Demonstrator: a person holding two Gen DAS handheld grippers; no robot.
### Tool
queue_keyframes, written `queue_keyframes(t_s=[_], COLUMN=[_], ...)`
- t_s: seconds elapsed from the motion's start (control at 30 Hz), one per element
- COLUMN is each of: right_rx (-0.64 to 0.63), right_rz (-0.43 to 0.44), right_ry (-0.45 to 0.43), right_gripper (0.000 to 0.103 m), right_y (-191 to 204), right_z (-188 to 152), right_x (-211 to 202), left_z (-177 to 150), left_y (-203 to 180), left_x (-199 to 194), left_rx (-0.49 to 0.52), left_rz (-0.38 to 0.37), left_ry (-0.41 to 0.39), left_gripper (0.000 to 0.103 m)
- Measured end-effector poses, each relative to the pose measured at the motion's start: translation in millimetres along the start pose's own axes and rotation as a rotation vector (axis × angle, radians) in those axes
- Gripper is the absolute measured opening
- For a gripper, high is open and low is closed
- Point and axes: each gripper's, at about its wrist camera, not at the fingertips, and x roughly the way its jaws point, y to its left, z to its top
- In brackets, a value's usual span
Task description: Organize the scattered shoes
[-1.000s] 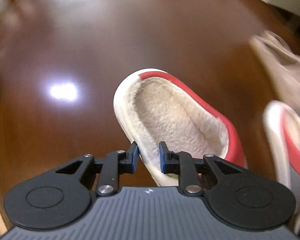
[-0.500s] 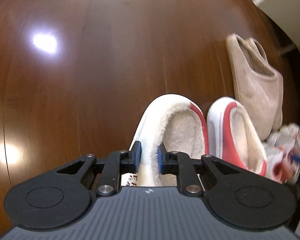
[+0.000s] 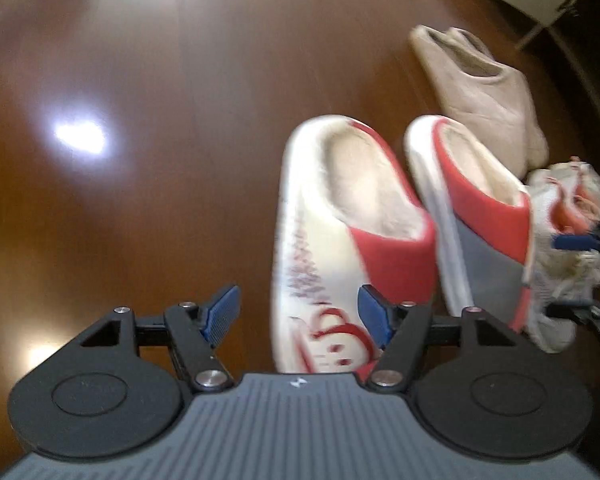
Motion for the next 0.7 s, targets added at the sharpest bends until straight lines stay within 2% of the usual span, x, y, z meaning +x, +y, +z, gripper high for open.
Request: queue_keyframes(t_s=[0.13,0.2,0.23,0.3,0.33,0.43,0.7], right_rx=[0.019,0.0,-0.01,-0.012,-0.012,-0.014,-0.063], right_rz=[-0.025,-0.064,-0.084,-0.085,-0.083,-0.083,-0.097], right_ry=[-0.028,-0.008,0.002,-0.017,-0.03,-0.041,-0.06], right_gripper=[0.097,0.088,0.089,0.086,0.085,0.084,0.082], right_y=[1.3,4.7,6.4,6.7,6.5,5.4,2.3], right_z=[2.7,-0.4,-2.0,-5.4,-7.5,-8.9,-5.4], right_x=[14.4,24.1,28.9,28.1,26.9,26.4,22.1], left_z=[1.7,1.4,1.0,-0.9,-1.7,1.1,0.1], left_y=[-1.9,-15.5,-24.9,-46.1,-48.5,-56.8,-74.3], left_x=[11.9,19.0,23.3,28.9,28.7,32.0,38.1], left_rx=[-0.02,0.022,0.054,0.133,0.14,0.146,0.151], left_rz=[-0.101,-0.131,-0.138,-0.119,-0.123,-0.144,-0.132], left_ry=[-0.012,0.007,0.019,0.018,0.015,0.019,0.036], left_gripper=[0.067,0.067,0.07,0.073,0.073,0.073,0.073])
